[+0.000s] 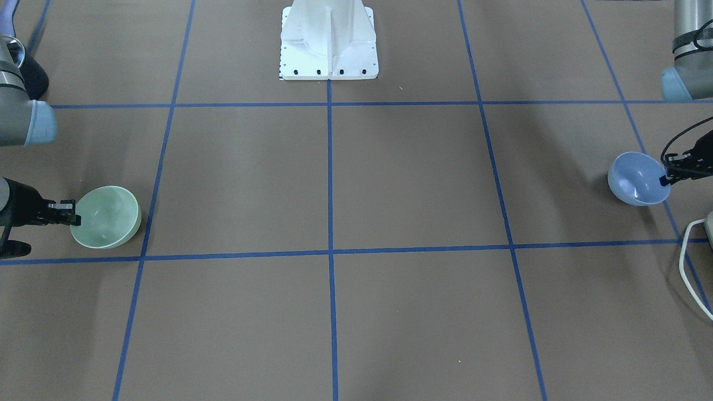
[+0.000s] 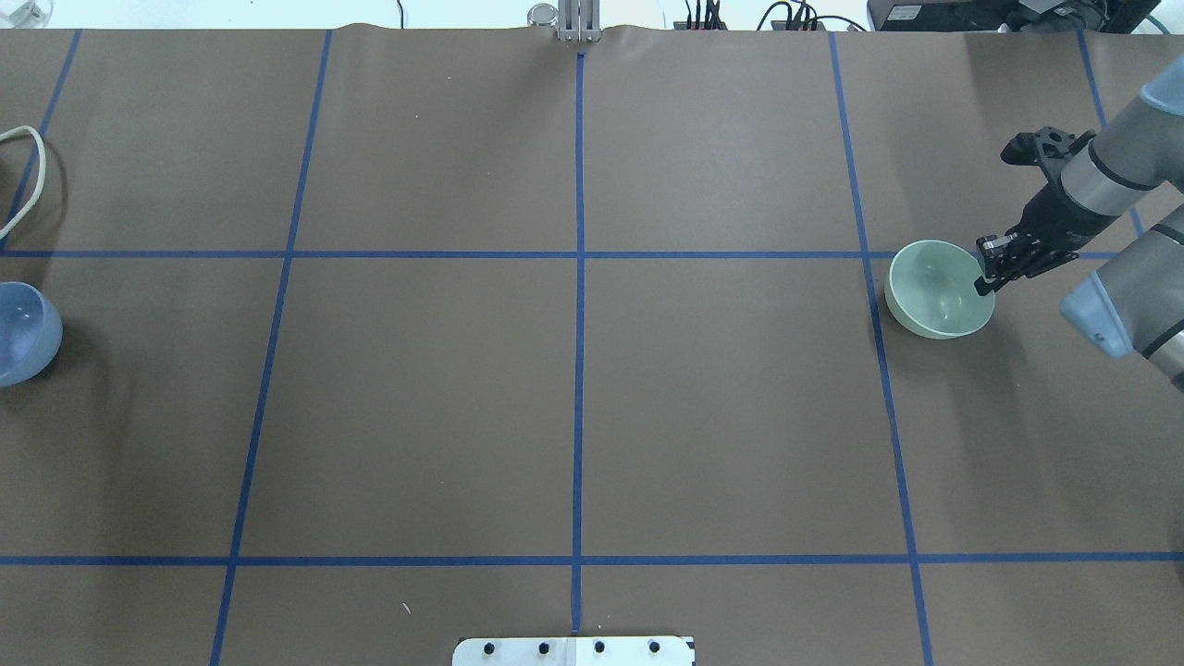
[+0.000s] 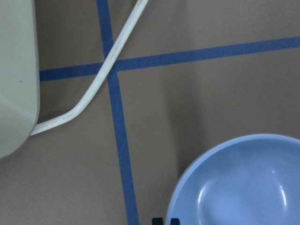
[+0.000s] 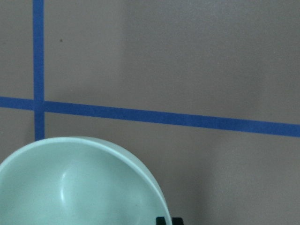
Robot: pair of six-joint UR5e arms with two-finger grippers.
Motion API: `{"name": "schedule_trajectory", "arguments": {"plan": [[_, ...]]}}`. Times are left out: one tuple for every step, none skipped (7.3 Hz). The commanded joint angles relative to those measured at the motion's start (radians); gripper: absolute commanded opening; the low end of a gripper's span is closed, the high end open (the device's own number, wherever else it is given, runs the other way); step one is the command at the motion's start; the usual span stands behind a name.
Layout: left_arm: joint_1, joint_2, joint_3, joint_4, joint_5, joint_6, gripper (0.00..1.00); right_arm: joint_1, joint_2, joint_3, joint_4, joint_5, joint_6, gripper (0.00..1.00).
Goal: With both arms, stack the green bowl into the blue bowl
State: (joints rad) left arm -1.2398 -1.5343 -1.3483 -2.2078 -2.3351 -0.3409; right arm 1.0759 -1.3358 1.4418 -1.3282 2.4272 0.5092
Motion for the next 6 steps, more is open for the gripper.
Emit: {"name": "schedule_trajectory", "arguments": {"plan": [[0.008, -0.003, 0.005, 0.000, -0.001, 0.005, 0.08, 0.001, 0.013, -0.004, 0.000, 0.004, 0.000, 0.00], [0.008, -0.007, -0.005, -0.001, -0.009, 0.002, 0.06, 0.001, 0.017, -0.004, 0.000, 0.007, 0.000, 0.00], [0.008, -0.021, -0.035, 0.012, -0.032, -0.003, 0.06, 0.003, 0.029, -0.003, -0.002, 0.012, 0.003, 0.00], [0.008, -0.033, -0.054, 0.019, -0.131, -0.004, 0.05, 0.003, 0.030, -0.003, -0.002, 0.032, 0.003, 0.00], [0.008, -0.044, -0.086, 0.035, -0.192, -0.047, 0.05, 0.003, 0.030, -0.003, -0.002, 0.035, 0.003, 0.00], [0.005, -0.061, -0.107, 0.052, -0.214, -0.094, 0.00, 0.003, 0.030, -0.003, -0.002, 0.035, 0.002, 0.00]]}}
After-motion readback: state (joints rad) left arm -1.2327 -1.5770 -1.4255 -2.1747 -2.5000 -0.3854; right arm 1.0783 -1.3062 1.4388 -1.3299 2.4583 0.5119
